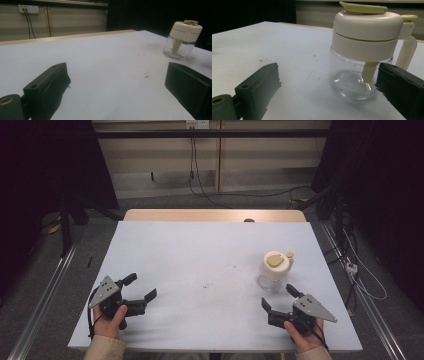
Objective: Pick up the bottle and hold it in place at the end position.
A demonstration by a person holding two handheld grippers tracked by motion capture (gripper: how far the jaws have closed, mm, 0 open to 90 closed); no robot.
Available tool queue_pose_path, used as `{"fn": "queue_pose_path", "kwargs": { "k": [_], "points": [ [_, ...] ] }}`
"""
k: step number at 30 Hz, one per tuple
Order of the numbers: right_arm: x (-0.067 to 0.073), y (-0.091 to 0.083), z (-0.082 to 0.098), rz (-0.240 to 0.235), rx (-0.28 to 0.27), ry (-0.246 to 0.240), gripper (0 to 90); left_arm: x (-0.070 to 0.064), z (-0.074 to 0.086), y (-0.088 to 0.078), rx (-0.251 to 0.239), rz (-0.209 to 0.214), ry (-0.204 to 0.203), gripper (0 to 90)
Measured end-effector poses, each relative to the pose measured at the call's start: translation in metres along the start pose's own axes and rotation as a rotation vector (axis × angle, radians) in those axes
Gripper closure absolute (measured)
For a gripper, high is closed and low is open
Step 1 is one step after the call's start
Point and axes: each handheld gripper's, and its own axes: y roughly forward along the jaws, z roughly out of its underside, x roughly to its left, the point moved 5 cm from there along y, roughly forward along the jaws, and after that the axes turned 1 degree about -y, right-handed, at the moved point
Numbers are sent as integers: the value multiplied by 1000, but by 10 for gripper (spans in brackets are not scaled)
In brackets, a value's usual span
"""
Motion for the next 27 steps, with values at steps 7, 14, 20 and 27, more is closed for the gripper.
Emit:
{"fn": "queue_pose_path", "kwargs": {
  "k": [7,14,20,27],
  "points": [
    [-2,1,0,7,1,3,41,-1,0,1,-1,9,-1,47],
    [-6,5,-1,17,4,-1,36,-2,0,1,1,12,3,47],
    [-13,9,-4,17,10,5,44,-2,0,2,2,17,7,47],
    [-20,13,-7,32,12,25,38,-2,1,2,3,14,12,47]
  ]
}}
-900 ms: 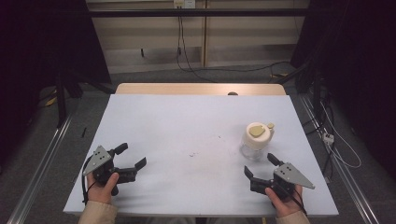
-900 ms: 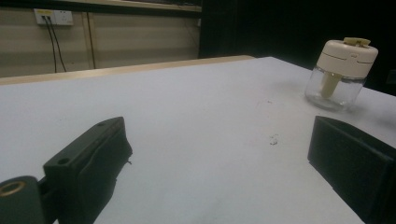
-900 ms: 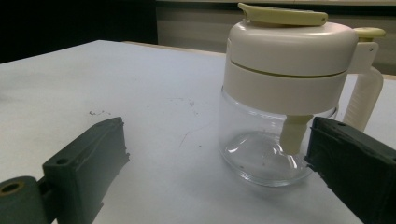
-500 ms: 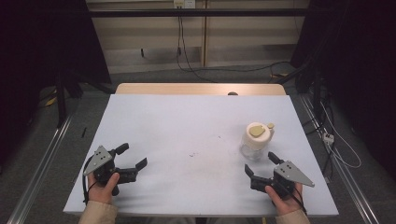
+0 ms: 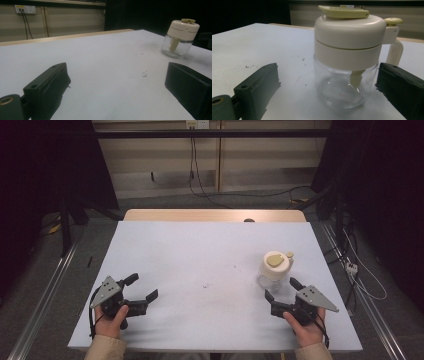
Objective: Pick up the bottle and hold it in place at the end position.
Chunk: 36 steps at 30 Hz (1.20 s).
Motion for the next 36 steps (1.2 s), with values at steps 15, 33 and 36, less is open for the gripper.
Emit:
{"fn": "queue_pose_path", "kwargs": {
  "k": [15,33,36],
  "points": [
    [-14,18,-8,16,1,7,39,-2,0,-1,1,4,7,47],
    [-30,39,-10,18,30,54,47,-2,1,-1,7,6,10,47],
    [-30,43,-10,11,37,48,45,-2,2,-1,10,6,10,47]
  ]
}}
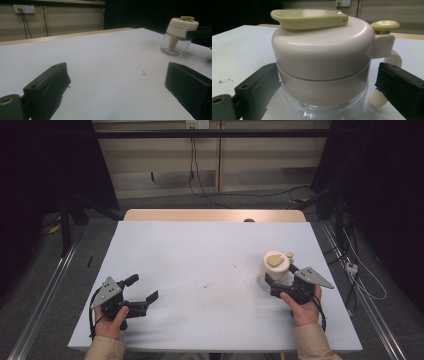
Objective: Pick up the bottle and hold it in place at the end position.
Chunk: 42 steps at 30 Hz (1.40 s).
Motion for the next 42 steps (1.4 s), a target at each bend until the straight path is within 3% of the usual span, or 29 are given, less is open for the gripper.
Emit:
{"fn": "queue_pose_path", "kwargs": {
  "k": [23,42],
  "points": [
    [1,30,-2,-18,14,-8,51,2,2,2,17,-1,-6,47],
    [1,34,-4,-10,-10,33,67,0,1,3,0,8,-17,47]
  ]
}}
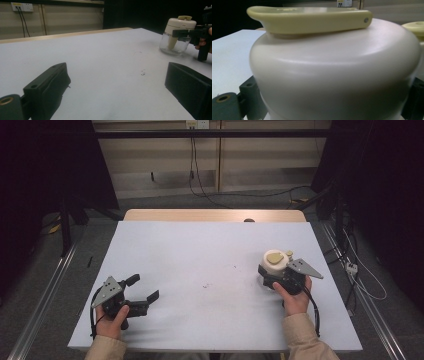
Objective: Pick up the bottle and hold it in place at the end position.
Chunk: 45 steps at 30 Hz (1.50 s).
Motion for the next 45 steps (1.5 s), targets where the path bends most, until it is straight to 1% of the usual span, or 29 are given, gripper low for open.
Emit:
{"fn": "queue_pose_path", "kwargs": {
  "k": [3,6,8,10,13,17,21,24,28,33,34,38,45],
  "points": [
    [2,0,-2,-8,-2,-4,67,0,0,0,-1,2,-1,47],
    [6,0,-6,-17,-13,-26,67,0,0,0,-2,3,0,47],
    [8,0,-8,-27,-27,-18,67,0,0,0,-1,0,0,47],
    [10,0,-8,-37,-28,-3,67,0,0,0,-2,2,1,47],
    [12,1,-9,-37,-23,-14,67,-1,0,0,-1,3,4,47],
    [16,3,-12,-45,-30,-10,67,0,0,0,-1,1,6,47],
    [20,7,-15,-55,-32,-12,68,-1,0,0,-1,2,7,47],
    [27,10,-17,-68,-25,-37,68,0,0,0,0,1,5,47],
    [34,15,-19,-84,-24,-35,67,0,0,0,1,3,6,47],
    [42,20,-20,-102,-19,-45,68,-1,0,0,1,3,8,47],
    [44,22,-21,-107,-16,-53,68,-1,0,0,0,4,7,47],
    [51,26,-22,-124,-19,-53,68,-1,0,0,1,4,7,47],
    [58,33,-24,-135,-16,-53,68,-1,0,0,1,6,5,47]
  ]
}}
